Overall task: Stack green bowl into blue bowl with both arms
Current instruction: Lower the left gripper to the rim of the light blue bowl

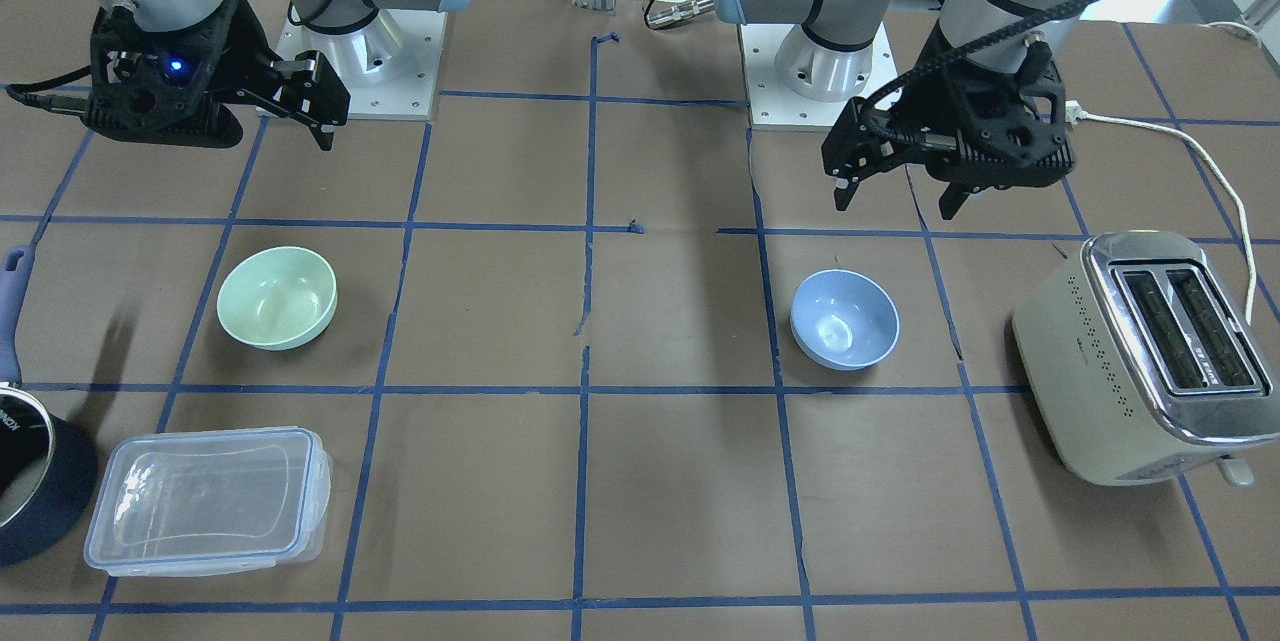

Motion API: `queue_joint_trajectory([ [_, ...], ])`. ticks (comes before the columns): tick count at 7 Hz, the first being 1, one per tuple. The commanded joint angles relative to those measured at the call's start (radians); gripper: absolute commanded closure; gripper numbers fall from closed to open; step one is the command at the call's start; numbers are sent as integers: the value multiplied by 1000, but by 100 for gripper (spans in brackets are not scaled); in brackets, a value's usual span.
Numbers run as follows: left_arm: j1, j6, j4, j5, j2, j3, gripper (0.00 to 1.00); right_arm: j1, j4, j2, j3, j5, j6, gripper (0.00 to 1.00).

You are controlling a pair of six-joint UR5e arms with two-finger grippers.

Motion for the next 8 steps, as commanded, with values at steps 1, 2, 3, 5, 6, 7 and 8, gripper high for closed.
queue_joint_trajectory([
  [1,134,172,134,-5,0,-181,0,0,0,1,0,2,2,0],
  [2,176,209,277,-5,-9,-308,0,0,0,1,0,5,2,0],
  [3,219,234,432,-5,-20,-420,0,0,0,1,0,2,2,0],
  [5,250,270,522,-28,-58,-530,4,-1,-2,5,0,0,5,0],
  [6,250,260,546,-57,-95,-538,6,-11,-6,6,0,-3,22,0],
  [7,253,260,561,-57,-121,-541,19,-23,-9,26,8,-5,23,0],
  [8,257,262,589,-51,-135,-557,31,-58,-94,52,40,-1,23,0],
])
